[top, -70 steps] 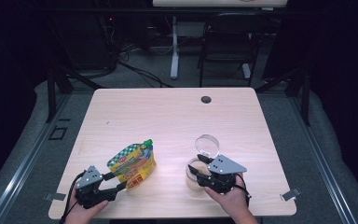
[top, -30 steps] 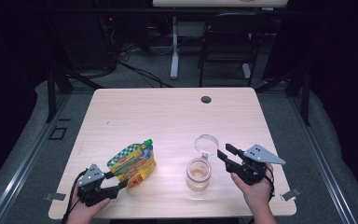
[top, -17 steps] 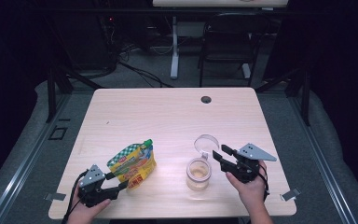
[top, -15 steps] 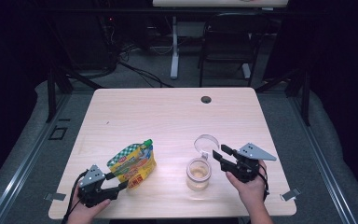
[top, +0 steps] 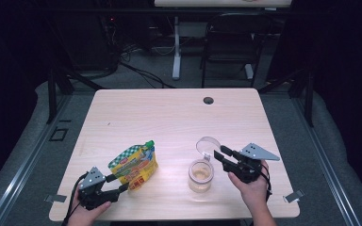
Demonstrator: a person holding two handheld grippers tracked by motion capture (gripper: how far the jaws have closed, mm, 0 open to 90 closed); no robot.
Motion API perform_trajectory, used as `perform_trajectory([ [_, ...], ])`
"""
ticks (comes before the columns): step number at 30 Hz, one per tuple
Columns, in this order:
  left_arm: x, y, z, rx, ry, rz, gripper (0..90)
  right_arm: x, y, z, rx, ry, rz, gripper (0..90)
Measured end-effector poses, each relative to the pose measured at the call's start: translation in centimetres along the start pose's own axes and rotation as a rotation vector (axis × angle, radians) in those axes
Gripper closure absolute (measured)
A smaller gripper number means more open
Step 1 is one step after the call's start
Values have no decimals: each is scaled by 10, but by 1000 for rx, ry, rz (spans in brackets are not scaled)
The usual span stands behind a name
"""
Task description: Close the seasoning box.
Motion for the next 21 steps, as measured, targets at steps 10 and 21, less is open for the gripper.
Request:
perform_trajectory([
  [10,0,1,0,-2,0,0,412,-4,4,8,-30,45,17,652],
  [21,-2,1,-2,4,-11,-2,414,-6,3,9,-24,53,42,650],
])
Point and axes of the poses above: each handheld gripper's, and its own axes: y roughly backward along the jaws, x roughly out of its underside, z roughly to its left, the point moved 4 cm from there along -y, roughly forward along the jaws, and after that the axes turned 3 degrees about z, right-handed, at the moved point
